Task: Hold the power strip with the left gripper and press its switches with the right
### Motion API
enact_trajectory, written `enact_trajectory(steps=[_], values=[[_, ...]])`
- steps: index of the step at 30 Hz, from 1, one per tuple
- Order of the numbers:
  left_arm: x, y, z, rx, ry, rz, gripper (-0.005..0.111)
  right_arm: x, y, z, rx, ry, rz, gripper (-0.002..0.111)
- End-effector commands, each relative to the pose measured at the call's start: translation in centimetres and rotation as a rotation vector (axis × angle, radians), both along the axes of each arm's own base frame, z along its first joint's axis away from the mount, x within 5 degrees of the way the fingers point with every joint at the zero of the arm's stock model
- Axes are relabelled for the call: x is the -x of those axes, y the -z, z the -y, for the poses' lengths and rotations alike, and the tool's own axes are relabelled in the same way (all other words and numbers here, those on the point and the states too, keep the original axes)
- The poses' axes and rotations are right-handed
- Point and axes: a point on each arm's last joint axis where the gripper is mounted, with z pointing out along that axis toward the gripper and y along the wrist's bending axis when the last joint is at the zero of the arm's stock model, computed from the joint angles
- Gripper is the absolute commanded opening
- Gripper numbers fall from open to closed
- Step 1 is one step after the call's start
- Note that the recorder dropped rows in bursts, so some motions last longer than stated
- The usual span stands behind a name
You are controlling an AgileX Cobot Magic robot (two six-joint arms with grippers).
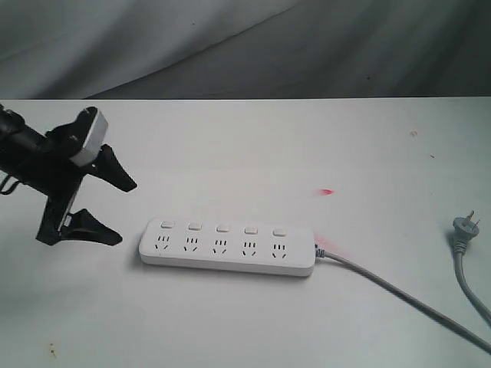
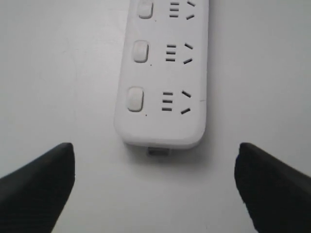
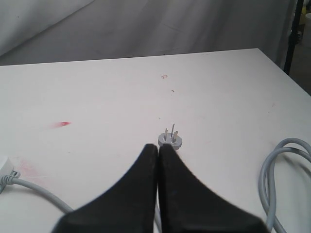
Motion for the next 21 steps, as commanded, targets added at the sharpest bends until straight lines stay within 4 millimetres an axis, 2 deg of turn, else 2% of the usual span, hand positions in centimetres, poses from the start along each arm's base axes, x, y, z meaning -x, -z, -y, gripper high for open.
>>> enact_trajectory(steps=[1, 10, 17, 21], values=[[-0.6, 1.5, 1.6, -0.024, 0.021, 0.008, 0.084, 0.0, 0.1, 0.0, 0.007, 0.006, 0.003, 0.0], [-1.2, 4.4, 3.2, -0.055, 0.015, -0.01, 0.084, 0.0, 0.1, 0.0, 0.007, 0.006, 0.003, 0.0], [-1.4, 4.4, 3.6, -0.042, -0.003, -0.006, 0.084, 0.0, 0.1, 0.0, 0.007, 0.006, 0.003, 0.0], [-1.3, 5.2, 3.7, -0.038, -0.001, -0.031, 0.083, 0.0, 0.1, 0.0, 0.007, 0.006, 0.003, 0.0]])
